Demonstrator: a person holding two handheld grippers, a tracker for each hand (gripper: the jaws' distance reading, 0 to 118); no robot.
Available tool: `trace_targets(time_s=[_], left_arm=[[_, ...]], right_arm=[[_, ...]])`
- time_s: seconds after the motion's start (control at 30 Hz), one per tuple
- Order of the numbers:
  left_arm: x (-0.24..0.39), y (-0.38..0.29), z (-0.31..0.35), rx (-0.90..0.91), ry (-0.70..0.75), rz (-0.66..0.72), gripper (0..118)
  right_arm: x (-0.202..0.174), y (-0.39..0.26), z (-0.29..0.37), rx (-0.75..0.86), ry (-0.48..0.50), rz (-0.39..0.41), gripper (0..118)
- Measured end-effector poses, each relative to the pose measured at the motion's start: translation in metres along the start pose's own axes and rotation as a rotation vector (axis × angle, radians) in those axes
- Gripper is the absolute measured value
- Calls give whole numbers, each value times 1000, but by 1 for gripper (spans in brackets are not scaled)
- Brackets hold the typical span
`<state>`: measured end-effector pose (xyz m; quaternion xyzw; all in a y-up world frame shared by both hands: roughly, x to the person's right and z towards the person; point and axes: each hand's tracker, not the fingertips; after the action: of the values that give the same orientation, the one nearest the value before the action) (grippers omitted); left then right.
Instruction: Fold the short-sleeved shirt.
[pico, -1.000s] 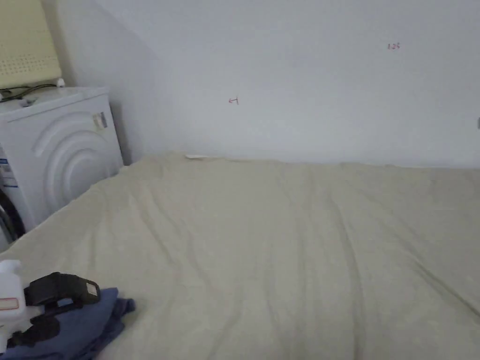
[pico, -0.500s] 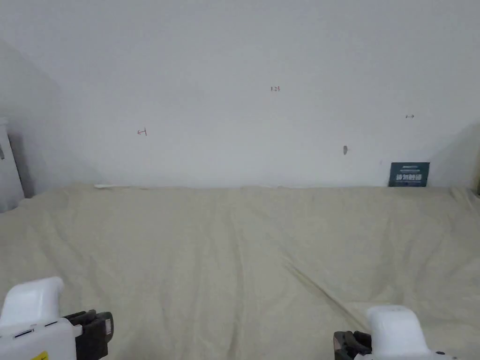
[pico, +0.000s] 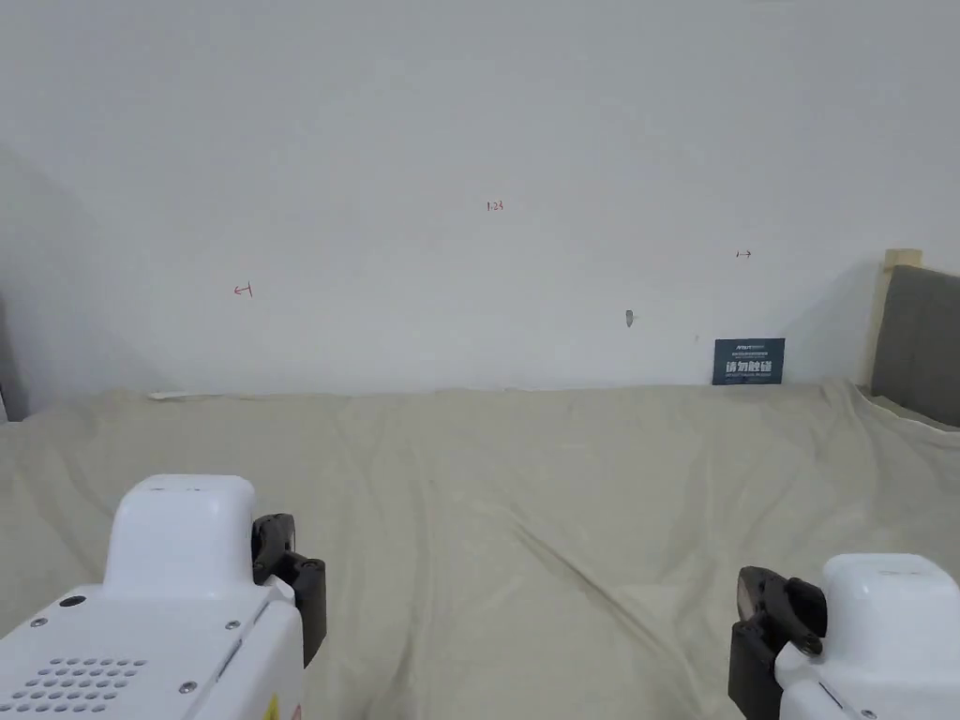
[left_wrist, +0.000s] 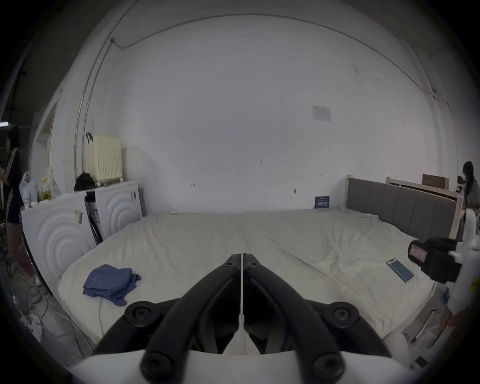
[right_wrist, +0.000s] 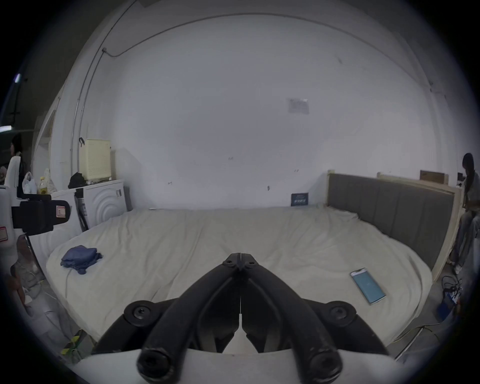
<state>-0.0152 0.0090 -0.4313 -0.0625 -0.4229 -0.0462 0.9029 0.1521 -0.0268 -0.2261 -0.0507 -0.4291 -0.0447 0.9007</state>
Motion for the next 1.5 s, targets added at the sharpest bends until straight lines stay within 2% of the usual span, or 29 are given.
trace_targets(time_s=[0.07,0.1,0.13,0.17,0.2,0.23,0.3,0.37,0.4,0.47,0.53,0.57,0.6,0.7,0.73,0.9,1.07,1.23,1.33,1.4,1.47,1.5], left_arm=[[4,-3,7,9,-1,-20,1],[5,-5,10,14,-11,-27,1],[8,-3,14,7,-7,-26,4],[7,-4,16,4,-21,-17,13],[7,-4,17,3,-34,-4,37],[7,-5,18,-11,-43,0,55],[10,-4,17,-95,-12,30,72],[1,-10,17,-77,-98,105,72],[2,-12,18,-69,-81,113,72],[5,-14,17,-89,-9,47,72],[4,-15,21,-42,-7,24,72],[3,-14,24,-32,-21,50,73],[1,-12,27,9,-50,87,82],[0,-7,32,35,-63,92,102],[2,-4,32,23,-52,80,102],[9,-4,32,24,-38,44,104],[8,-6,32,8,-27,51,104],[6,-4,33,9,-30,77,104],[8,-7,29,-7,-18,52,104],[8,-9,28,-13,-12,41,104],[8,-8,27,-15,-11,57,105],[8,-8,27,-15,-20,63,105]], right_arm=[[0,2,8,14,1,4,3],[2,4,12,19,11,-3,22],[3,6,14,20,27,-19,52],[3,8,16,16,38,-38,88],[6,9,19,36,56,-58,112],[5,10,25,80,69,-67,112],[5,16,29,68,93,-59,112],[7,21,32,77,138,-84,112],[9,22,33,82,171,-112,112],[8,30,34,31,187,-151,112],[8,34,33,-1,166,-207,112],[9,35,32,-19,173,-194,112],[9,37,31,-31,170,-177,112],[-3,37,30,-40,69,-52,112],[-4,36,29,-37,59,-27,112],[-6,37,26,-70,97,-91,112],[-9,33,26,-75,82,-40,112],[-13,35,18,-175,55,-52,112],[-13,30,18,-106,27,-57,112],[-15,34,18,-121,10,-32,112],[-13,33,18,-102,22,-23,112],[-11,32,20,-67,65,-18,112]])
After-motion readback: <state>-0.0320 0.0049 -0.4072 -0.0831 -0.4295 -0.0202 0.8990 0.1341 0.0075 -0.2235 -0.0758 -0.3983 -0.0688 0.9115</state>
